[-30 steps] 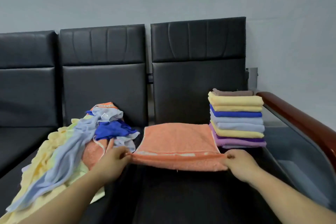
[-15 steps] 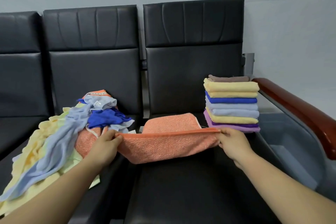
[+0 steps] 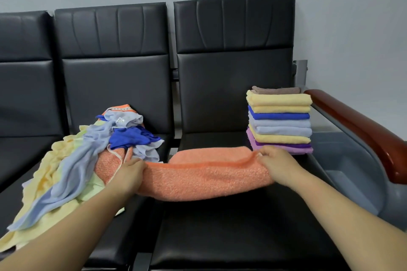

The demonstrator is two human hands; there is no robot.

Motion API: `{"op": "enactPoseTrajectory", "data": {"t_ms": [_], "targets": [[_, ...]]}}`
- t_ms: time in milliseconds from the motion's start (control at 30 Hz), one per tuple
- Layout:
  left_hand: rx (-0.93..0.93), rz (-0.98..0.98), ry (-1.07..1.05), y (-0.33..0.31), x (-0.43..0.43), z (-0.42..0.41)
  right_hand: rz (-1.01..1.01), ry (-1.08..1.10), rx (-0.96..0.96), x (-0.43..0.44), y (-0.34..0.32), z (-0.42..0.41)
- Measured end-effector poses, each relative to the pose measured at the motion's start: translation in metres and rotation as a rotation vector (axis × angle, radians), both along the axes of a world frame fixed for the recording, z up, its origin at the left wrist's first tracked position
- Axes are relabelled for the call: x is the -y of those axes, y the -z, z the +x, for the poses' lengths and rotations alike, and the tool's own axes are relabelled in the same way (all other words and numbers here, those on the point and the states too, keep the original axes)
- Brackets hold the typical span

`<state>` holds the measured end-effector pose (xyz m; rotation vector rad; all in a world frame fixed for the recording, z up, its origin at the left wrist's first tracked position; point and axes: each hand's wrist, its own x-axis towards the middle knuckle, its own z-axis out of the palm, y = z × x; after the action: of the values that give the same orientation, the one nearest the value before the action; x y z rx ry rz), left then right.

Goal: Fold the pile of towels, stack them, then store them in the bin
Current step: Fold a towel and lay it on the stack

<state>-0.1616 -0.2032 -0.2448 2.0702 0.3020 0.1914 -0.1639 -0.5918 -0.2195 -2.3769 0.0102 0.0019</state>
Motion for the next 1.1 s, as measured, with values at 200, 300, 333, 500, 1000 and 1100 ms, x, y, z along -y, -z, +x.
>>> {"op": "enactPoseTrajectory", "data": {"t_ms": [200, 300, 333, 500, 1000, 1100], "targets": [[-0.196, 0.182, 0.130, 0.017, 0.010, -0.002, -0.272, -0.145, -0.459, 0.016, 0.008, -0.007], [-0.203, 0.154, 0.142, 0.019, 0.014, 0.004, -0.243, -0.028, -0.541, 0.020, 0.013, -0.008], [-0.194, 0.164, 0.135, 0.021, 0.015, 0.007, -0.224, 0.010, -0.539, 0.021, 0.014, -0.006], [-0.185, 0.251, 0.058, 0.031, 0.025, 0.022, -0.156, 0.114, -0.428, 0.021, 0.021, 0.011], [-0.071, 0.815, 0.357, 0.037, 0.079, 0.041, -0.169, 0.214, -0.416, 0.018, 0.041, 0.056], [0.028, 0.899, 0.470, 0.043, 0.091, 0.045, 0.029, 0.256, -0.400, 0.017, 0.045, 0.062]]}}
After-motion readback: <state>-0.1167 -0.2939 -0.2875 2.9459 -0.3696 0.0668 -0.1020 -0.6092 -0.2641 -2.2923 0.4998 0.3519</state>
